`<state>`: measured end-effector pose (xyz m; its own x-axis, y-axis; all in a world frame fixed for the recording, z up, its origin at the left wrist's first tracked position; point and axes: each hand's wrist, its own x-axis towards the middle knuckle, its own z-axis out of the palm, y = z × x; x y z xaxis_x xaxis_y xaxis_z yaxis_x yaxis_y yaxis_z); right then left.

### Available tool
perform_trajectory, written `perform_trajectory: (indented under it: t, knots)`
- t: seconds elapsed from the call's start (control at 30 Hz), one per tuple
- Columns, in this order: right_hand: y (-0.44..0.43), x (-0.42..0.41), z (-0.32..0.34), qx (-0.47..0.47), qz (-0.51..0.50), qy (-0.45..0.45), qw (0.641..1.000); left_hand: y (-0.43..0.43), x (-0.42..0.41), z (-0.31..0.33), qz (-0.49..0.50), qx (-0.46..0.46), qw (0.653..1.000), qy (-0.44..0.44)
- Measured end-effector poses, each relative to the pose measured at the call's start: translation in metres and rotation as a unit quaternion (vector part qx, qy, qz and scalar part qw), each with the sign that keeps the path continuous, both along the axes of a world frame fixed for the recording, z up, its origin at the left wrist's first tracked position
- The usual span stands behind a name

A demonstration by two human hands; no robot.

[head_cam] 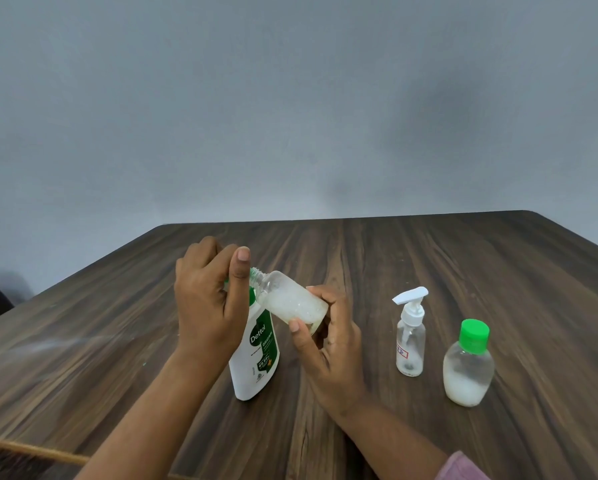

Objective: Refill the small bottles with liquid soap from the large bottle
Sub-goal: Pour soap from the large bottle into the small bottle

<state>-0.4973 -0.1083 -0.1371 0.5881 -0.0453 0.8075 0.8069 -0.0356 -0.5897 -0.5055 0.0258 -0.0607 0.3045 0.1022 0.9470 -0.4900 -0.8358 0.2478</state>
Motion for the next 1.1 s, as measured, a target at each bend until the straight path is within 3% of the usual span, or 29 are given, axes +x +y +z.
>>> perform_trajectory:
  t: [0.27,1.1]
  knots:
    - [0.001,0.000,-0.001,-0.004,-0.001,-0.002,1.000,0.001,0.003,0.014,-0.005,0.011,0.999,0.036]
    - [-0.001,0.001,-0.001,0.001,0.013,0.004,1.000,-0.002,0.003,0.005,-0.016,0.006,1.000,0.006]
